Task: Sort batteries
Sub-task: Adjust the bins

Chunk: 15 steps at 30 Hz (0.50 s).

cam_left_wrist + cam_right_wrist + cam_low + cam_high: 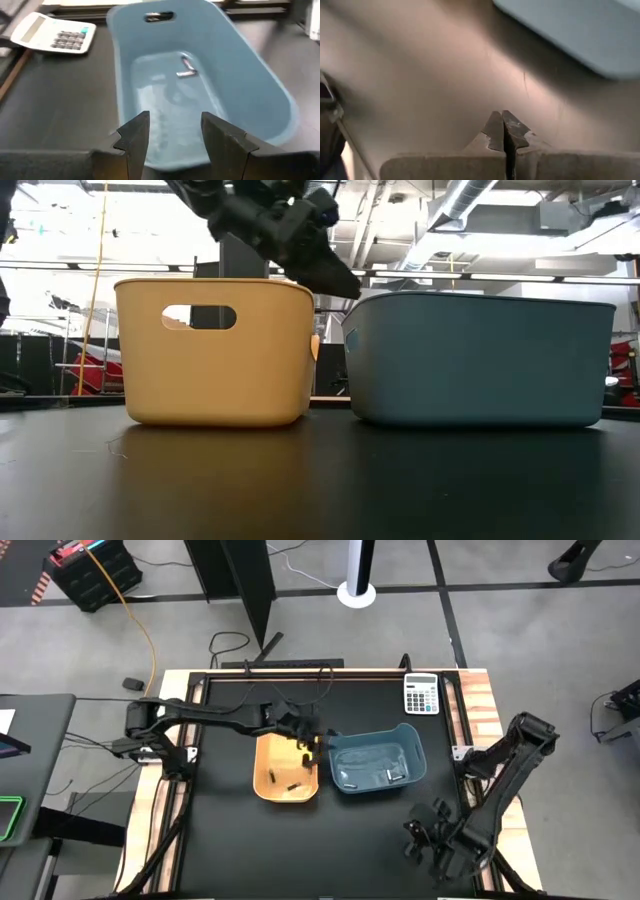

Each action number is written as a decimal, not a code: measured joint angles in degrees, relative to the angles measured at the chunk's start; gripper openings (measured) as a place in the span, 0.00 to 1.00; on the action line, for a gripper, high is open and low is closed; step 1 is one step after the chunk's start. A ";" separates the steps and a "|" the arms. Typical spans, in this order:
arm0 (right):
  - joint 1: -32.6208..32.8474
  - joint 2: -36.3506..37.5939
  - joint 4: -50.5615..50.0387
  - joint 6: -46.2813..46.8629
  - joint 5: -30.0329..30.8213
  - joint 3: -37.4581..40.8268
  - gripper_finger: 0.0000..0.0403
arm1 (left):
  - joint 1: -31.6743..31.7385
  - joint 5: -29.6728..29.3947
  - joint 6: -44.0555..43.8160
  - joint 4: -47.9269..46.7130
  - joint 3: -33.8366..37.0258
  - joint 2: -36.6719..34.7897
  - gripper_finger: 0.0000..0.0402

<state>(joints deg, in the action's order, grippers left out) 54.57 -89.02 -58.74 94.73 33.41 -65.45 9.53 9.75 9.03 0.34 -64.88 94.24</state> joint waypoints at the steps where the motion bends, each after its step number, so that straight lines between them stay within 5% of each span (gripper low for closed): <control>1: 0.78 -0.74 -0.08 1.87 -0.89 0.00 0.00 | 0.39 -0.76 -0.16 -0.17 -1.05 0.63 0.43; 8: 3.81 -5.70 -13.05 22.62 -7.54 0.00 0.00 | 3.43 -4.13 -1.24 -8.66 -7.97 4.34 0.43; 15: -2.61 -7.87 -18.98 21.07 -7.69 0.23 0.00 | 3.31 -2.24 -1.06 -10.27 -8.13 4.18 0.43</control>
<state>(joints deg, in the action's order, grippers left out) 51.96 -96.89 -77.72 115.80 25.72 -65.23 12.84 7.51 7.97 -9.93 -73.01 98.41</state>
